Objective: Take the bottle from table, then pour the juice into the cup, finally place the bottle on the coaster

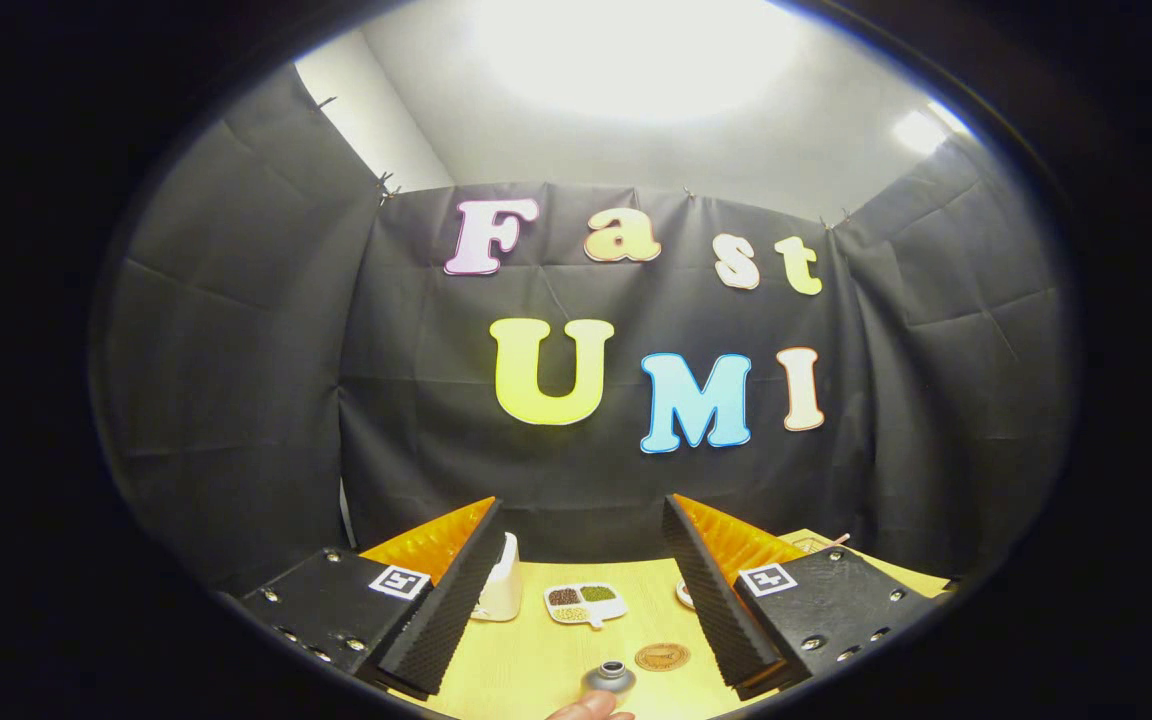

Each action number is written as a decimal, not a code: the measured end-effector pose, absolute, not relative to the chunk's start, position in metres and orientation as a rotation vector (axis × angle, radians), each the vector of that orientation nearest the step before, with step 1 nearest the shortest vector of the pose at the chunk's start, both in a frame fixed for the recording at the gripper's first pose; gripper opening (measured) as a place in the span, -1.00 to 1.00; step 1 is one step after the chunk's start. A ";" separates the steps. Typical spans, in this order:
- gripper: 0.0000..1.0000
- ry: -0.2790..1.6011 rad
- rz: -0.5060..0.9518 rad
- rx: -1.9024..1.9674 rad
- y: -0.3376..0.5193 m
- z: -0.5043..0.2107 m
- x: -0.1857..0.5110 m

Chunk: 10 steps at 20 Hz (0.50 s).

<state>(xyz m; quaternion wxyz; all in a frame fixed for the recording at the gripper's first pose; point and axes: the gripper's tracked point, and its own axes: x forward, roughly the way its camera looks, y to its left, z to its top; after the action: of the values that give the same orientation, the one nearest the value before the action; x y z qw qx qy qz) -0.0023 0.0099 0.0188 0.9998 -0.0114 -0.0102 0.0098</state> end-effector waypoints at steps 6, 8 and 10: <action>0.94 -0.023 0.005 -0.024 0.003 0.009 -0.004; 0.94 -0.038 -0.002 -0.014 -0.002 0.002 -0.003; 0.94 -0.053 0.005 0.012 -0.003 -0.014 -0.001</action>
<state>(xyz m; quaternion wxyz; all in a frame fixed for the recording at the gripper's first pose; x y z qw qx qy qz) -0.0014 -0.0034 -0.0142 0.9996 0.0062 -0.0266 0.0026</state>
